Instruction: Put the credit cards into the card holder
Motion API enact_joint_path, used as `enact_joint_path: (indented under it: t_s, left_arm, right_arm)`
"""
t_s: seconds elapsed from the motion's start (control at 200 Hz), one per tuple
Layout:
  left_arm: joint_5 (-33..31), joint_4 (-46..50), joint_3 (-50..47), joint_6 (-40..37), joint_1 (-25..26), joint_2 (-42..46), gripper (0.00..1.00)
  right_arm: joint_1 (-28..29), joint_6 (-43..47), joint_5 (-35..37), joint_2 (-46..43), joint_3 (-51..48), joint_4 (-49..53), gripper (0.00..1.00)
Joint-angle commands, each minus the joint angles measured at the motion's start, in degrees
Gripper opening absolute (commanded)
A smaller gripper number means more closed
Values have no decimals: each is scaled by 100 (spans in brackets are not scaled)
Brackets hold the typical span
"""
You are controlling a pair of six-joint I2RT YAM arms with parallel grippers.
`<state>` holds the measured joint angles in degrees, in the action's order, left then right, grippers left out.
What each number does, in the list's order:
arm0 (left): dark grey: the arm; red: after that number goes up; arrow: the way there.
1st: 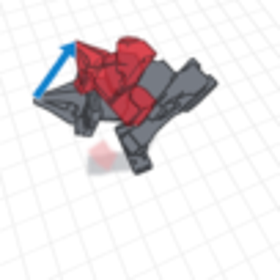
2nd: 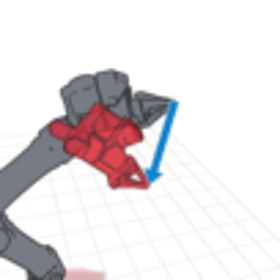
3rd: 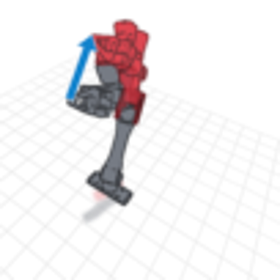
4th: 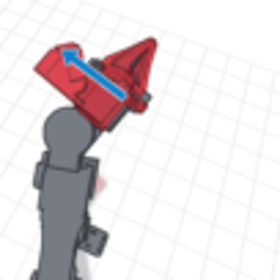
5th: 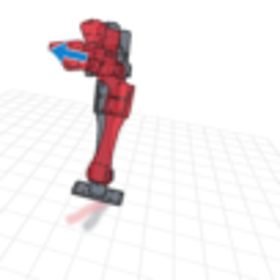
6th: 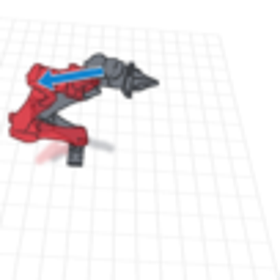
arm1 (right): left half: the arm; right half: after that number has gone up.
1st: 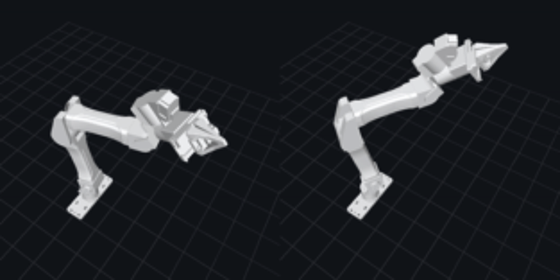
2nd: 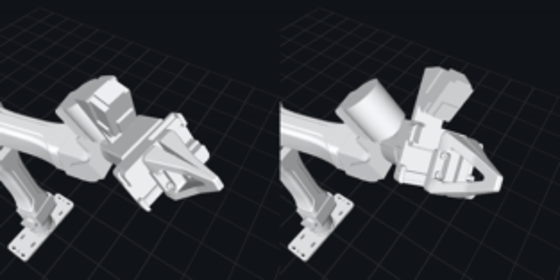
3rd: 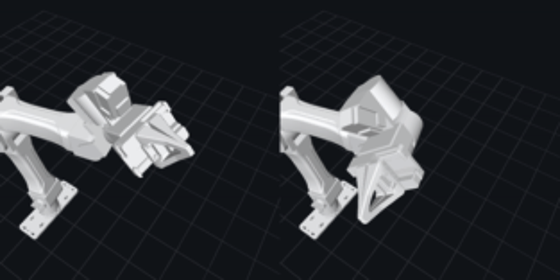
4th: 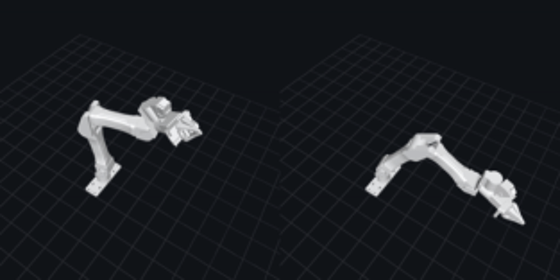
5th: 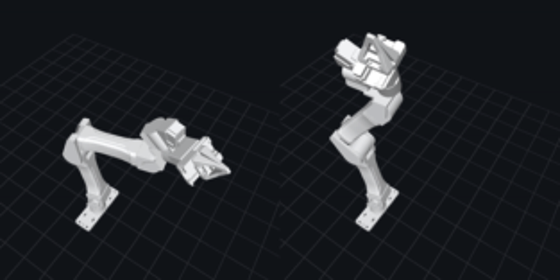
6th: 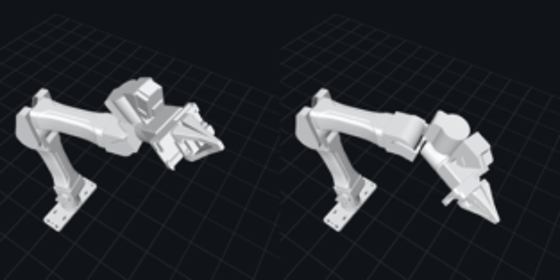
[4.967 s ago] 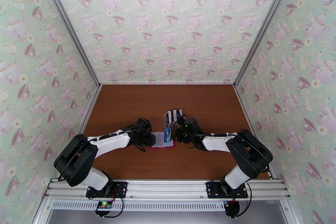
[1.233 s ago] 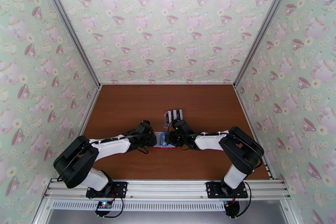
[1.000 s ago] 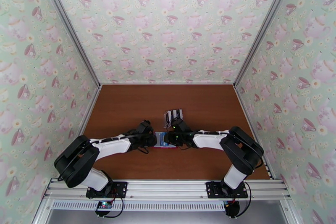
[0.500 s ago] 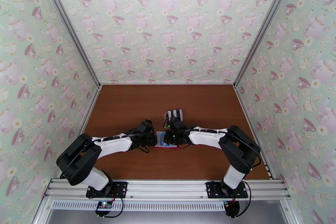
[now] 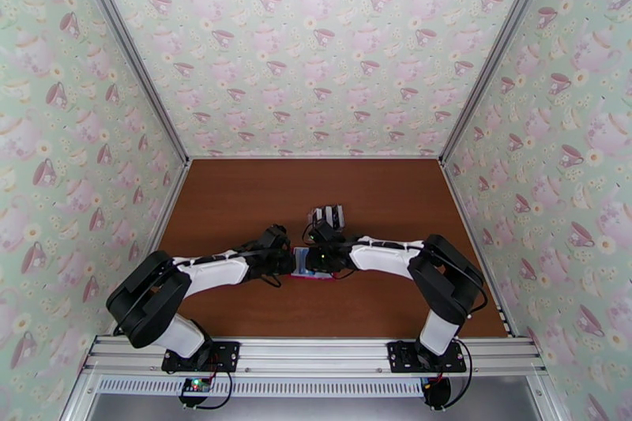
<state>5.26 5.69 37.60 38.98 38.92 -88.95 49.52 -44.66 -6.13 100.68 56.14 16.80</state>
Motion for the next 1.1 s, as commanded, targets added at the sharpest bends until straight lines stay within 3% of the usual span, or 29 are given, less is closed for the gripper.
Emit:
enact_joint_path:
  t_s: [0.0, 0.376, 0.711, 1.097]
  left_arm:
    - [258, 391, -85, -97, 24, -262, 22]
    - [294, 362, -97, -93, 14, -239, 8]
    - [230, 437, -122, -110, -23, -197, 7]
    - [186, 631, -122, -207, -181, -17, 10]
  right_arm:
    - [123, 66, -18, 154, 188, 78, 29]
    - [237, 28, -72, 280, 402, 69, 29]
    - [248, 52, -11, 259, 415, 148, 29]
    - [250, 216, 260, 65, 354, 506, 40]
